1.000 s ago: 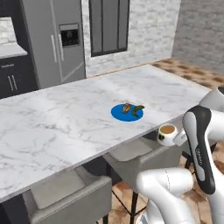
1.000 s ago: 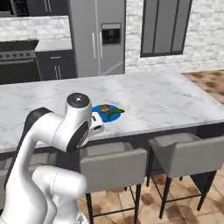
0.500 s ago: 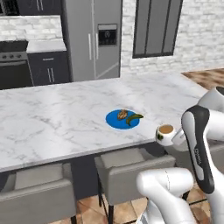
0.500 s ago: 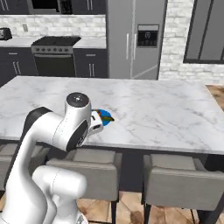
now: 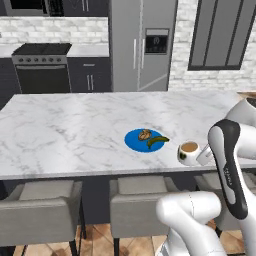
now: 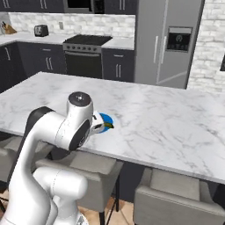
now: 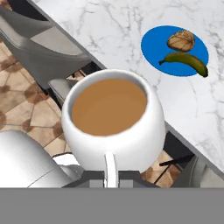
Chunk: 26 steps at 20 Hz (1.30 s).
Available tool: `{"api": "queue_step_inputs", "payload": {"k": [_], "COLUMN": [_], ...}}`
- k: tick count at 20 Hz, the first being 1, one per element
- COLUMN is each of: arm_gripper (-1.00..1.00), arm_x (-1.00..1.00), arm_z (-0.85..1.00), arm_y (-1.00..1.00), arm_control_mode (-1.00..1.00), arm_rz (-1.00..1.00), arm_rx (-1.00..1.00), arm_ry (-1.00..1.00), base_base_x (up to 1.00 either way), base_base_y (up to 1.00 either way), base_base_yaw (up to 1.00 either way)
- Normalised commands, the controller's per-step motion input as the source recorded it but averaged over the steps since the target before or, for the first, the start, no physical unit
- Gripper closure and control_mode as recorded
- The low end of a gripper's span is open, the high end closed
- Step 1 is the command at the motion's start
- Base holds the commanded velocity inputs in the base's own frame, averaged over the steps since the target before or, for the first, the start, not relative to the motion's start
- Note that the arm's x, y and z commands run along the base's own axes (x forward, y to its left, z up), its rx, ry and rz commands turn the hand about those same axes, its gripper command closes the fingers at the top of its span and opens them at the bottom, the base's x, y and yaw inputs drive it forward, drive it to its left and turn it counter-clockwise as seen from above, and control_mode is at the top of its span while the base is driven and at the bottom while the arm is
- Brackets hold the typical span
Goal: Pick up the brewed coffee from the coffee machine and place it next to the breakfast plate on the dining counter.
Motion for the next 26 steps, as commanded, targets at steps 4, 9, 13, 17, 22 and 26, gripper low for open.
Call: {"api": "queue_step_inputs", "payload": {"k": [4,9,13,17,22,26], "arm_gripper": [1.00,1.00,1.00,1.00,1.00,1.00], "arm_x": [0.00,0.20,0.48,0.55,0.59,0.66], "arm_z": [0.00,0.00,-0.03,-0.05,-0.24,-0.42], "arm_y": [0.00,-0.10,-0.39,-0.62,-0.57,-0.46], "arm_control_mode": [1.00,-1.00,-1.00,-1.00,-1.00,-1.00], "arm_rz": [0.00,-0.01,-0.06,-0.06,-0.01,-0.02], "arm_rx": [0.00,-0.02,-0.01,0.00,0.00,0.00], "arm_ry": [0.00,0.00,0.00,0.00,0.00,0.01], "base_base_x": [0.66,0.08,0.00,0.00,0.00,0.00], "base_base_y": [-0.09,-0.01,0.00,0.00,0.00,0.00], "base_base_yaw": [0.23,0.01,0.00,0.00,0.00,0.00]}}
